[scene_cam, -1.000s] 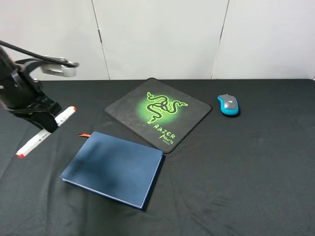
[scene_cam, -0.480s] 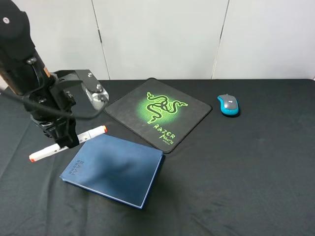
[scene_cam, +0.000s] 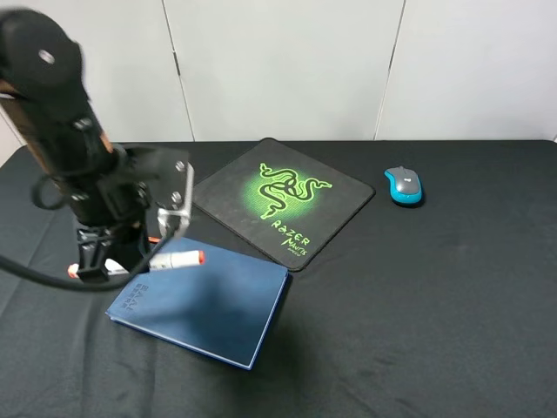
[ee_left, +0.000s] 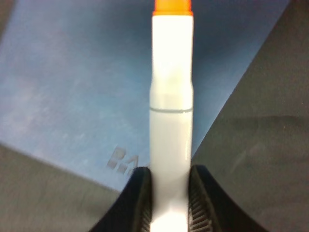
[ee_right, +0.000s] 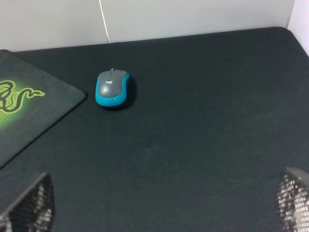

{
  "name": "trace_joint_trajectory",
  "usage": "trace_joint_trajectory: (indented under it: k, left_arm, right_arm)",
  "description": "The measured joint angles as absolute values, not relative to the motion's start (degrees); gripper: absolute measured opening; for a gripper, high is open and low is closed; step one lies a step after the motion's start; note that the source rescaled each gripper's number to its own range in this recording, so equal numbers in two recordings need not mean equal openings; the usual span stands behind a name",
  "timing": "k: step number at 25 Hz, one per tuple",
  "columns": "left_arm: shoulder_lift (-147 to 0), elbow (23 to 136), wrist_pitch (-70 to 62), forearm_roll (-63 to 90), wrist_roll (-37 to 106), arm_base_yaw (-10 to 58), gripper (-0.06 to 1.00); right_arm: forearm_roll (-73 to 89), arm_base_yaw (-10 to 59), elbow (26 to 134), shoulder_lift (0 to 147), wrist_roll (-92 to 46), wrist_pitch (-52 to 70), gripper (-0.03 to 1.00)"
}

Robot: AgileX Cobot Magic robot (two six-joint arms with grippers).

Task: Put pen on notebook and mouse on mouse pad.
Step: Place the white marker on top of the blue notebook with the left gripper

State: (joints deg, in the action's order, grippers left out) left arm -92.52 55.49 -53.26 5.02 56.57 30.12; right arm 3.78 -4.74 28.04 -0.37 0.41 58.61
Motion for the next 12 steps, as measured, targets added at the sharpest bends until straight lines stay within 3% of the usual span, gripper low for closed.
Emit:
trace_joint_trajectory:
  k: [12]
  left_arm:
    - [-101.8,55.5,-45.1,5.2,60.0,32.6,0.00]
  right_arm:
    - [3.8,-4.7,28.0,-0.4,0.4,58.6,1.00]
